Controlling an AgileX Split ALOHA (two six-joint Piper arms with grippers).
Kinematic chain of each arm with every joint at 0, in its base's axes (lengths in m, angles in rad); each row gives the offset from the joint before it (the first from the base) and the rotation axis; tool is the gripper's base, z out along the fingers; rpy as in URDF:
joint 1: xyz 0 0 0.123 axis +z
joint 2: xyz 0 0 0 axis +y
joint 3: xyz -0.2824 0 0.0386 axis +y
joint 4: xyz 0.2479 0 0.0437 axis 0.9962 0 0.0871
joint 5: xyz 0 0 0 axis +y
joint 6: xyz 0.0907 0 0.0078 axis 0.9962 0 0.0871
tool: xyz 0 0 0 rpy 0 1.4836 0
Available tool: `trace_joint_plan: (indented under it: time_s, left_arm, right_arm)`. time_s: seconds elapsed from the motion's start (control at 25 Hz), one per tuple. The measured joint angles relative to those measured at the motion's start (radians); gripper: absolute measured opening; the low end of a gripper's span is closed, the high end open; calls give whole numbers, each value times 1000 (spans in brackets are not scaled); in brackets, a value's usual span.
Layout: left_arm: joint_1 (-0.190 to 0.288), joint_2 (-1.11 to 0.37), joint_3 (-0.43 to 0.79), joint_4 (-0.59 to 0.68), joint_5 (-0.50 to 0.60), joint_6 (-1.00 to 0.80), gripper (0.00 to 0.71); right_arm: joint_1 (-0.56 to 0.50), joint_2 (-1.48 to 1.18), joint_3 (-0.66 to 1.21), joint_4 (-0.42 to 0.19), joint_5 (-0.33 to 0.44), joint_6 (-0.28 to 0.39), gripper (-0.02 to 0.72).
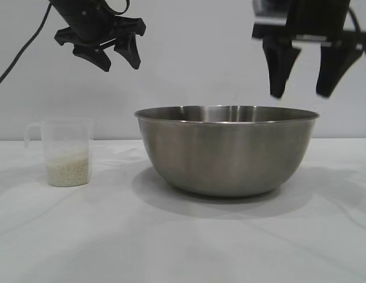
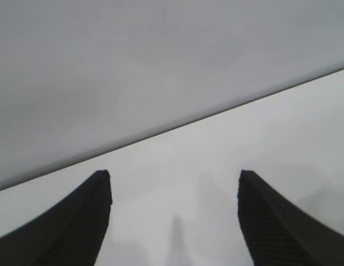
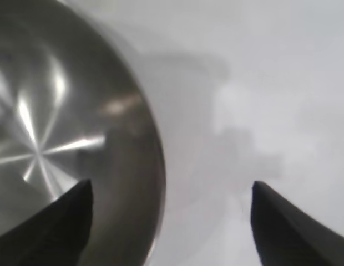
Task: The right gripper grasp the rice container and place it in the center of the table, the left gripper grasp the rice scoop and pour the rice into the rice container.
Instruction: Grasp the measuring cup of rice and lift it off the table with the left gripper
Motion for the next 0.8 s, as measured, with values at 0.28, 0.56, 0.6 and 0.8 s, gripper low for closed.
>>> trace_joint_plan:
  time_s: [0.28,0.56,0.6,0.8]
  left_arm:
    - [0,-4,0,2,0,0,430]
    - [0,-12,0,19,2,0,430]
    - [0,-12,0,22,2,0,430]
    - [0,-12,0,21,5,0,430]
  right_arm:
    - [0,-486,537,-36,-270,0,509]
    - [0,-922,625,-19,-44,0,509]
    - [0,-980,625,-14,-2,0,509]
    - [0,-1125,625,16,202,0,509]
